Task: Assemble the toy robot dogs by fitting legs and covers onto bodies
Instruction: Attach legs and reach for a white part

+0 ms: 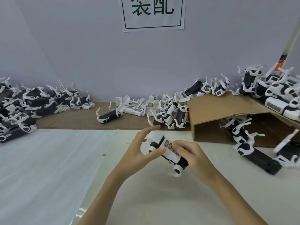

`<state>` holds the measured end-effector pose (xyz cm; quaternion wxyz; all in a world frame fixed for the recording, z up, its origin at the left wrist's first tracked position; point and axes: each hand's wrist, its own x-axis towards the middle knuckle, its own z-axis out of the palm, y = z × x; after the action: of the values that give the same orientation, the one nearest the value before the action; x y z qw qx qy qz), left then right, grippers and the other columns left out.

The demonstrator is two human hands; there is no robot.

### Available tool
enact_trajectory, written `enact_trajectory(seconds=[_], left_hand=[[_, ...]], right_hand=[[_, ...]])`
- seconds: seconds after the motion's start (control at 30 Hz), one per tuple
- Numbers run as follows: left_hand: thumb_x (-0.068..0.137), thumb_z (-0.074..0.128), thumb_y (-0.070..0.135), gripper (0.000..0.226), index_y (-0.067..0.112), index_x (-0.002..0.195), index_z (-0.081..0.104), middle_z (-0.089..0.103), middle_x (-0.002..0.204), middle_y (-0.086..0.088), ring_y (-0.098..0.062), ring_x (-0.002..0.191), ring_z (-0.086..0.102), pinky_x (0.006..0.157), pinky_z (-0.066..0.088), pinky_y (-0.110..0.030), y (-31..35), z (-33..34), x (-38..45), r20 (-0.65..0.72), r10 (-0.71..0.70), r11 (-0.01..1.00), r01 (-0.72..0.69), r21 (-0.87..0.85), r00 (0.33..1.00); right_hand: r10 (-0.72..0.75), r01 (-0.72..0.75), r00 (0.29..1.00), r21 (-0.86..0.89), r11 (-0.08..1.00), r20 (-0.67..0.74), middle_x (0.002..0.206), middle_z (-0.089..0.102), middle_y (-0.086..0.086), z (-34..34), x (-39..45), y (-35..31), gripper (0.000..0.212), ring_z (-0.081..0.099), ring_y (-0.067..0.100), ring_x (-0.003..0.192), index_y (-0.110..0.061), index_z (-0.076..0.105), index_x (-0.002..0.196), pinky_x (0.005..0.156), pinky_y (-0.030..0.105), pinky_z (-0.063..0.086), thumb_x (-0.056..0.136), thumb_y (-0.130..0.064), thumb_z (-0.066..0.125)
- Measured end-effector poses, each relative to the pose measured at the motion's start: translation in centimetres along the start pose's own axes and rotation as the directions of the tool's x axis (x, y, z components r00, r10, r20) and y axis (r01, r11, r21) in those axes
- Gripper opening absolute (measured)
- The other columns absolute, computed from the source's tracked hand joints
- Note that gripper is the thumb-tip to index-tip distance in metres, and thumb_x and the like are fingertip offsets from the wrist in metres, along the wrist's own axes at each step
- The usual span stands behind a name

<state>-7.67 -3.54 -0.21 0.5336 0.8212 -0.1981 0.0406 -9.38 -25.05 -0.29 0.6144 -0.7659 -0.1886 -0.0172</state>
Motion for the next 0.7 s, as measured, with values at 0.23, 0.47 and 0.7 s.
enact_trajectory(seconds=[0.23, 0.47, 0.7], left_hand=[[0.072, 0.085, 0.058, 0.04, 0.027, 0.093, 0.073, 0.074, 0.088, 0.01, -0.006, 0.083, 0.066, 0.077, 0.049, -0.019, -0.1, 1.0, 0.5, -0.159, -0.01, 0.992, -0.011, -0.125, 0.987], [0.066, 0.081, 0.071, 0.053, 0.027, 0.095, 0.076, 0.078, 0.092, 0.006, -0.013, 0.089, 0.072, 0.071, 0.051, -0.028, -0.8, 0.6, 1.0, -0.262, -0.206, 0.963, 0.148, -0.226, 0.943], [0.068, 0.071, 0.078, 0.051, 0.04, 0.102, 0.076, 0.078, 0.099, 0.013, -0.002, 0.092, 0.07, 0.075, 0.049, -0.023, -1.0, -0.2, 0.9, -0.163, -0.236, 0.955, 0.197, -0.22, 0.958]], right_hand=[[-0.019, 0.018, 1.0, -0.115, 0.993, -0.009, 0.095, 0.069, -0.014, 0.7, 0.0, 0.5, 0.026, 0.064, 0.006, 0.091, -0.029, 0.07, 0.106, 0.08, 0.027, 0.049, 0.102, -0.049, 0.055], [-0.221, 0.136, 0.972, -0.567, 0.813, -0.085, 0.131, 0.063, -0.014, 2.2, 0.0, 1.4, 0.049, 0.06, 0.006, 0.119, -0.023, 0.053, 0.149, 0.101, 0.024, 0.048, 0.102, -0.034, 0.063], [-0.13, 0.06, 0.984, -0.456, 0.888, -0.123, 0.127, 0.061, -0.016, 2.0, 0.6, 2.5, 0.044, 0.058, 0.001, 0.115, -0.029, 0.053, 0.148, 0.096, 0.013, 0.044, 0.104, -0.035, 0.059]])
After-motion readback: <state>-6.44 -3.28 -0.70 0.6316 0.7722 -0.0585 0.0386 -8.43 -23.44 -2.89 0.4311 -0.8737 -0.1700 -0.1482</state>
